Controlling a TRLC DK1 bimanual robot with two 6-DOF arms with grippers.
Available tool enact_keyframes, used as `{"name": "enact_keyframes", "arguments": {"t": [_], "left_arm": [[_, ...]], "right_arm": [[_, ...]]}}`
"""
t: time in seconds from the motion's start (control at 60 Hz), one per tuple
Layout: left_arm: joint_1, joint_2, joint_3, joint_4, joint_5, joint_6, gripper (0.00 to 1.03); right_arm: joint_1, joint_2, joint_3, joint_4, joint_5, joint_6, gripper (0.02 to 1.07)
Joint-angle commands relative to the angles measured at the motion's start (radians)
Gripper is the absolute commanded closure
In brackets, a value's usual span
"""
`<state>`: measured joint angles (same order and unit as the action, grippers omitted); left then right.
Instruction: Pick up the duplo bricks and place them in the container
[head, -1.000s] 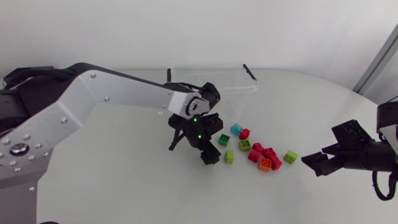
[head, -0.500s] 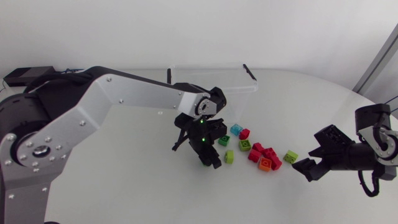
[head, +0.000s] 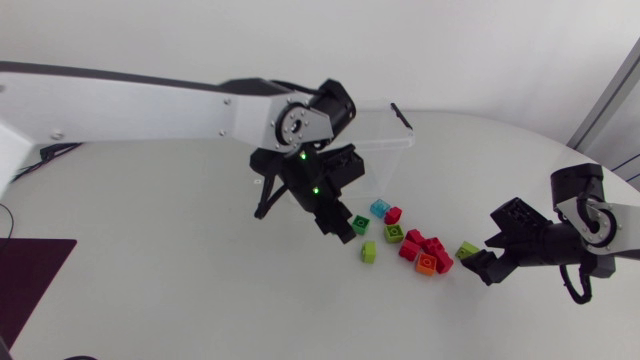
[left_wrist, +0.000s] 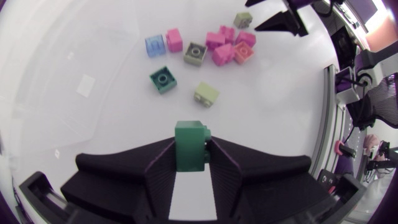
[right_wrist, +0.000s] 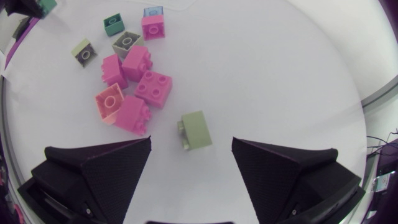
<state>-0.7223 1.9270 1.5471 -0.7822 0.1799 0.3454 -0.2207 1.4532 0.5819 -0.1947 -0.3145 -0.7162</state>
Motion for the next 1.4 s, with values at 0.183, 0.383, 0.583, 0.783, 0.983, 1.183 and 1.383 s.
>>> {"name": "enact_keyframes", "arguments": {"t": [0.183, 0.383, 0.583, 0.783, 0.983, 1.183, 1.383], "left_arm": [[0.093, -0.141, 0.016, 0.173, 0.015, -0.060, 0.75], [0.161, -0.145, -0.005, 0.385, 0.026, -0.148, 0.74], [0.213, -0.068, 0.016, 0.563, 0.026, -0.243, 0.71], [0.231, 0.043, 0.074, 0.633, 0.023, -0.272, 0.63], [0.238, 0.078, 0.076, 0.742, -0.048, -0.270, 0.15], [0.205, -0.066, -0.010, 0.735, -0.048, -0.243, 0.11], [0.135, -0.249, -0.165, 0.658, 0.030, -0.129, 0.11]], "right_arm": [[0.011, 0.173, 0.110, 0.005, -0.005, -0.086, 0.38], [0.000, 0.226, 0.133, -0.022, -0.018, -0.118, 0.70], [-0.020, 0.151, 0.144, -0.115, -0.054, -0.135, 0.76], [0.015, -0.004, 0.184, -0.229, -0.066, -0.088, 0.77], [0.130, -0.109, 0.269, -0.321, -0.077, 0.009, 0.77], [0.211, -0.097, 0.443, -0.354, -0.083, 0.127, 0.77], [0.262, -0.008, 0.618, -0.342, -0.113, 0.216, 0.77]]}}
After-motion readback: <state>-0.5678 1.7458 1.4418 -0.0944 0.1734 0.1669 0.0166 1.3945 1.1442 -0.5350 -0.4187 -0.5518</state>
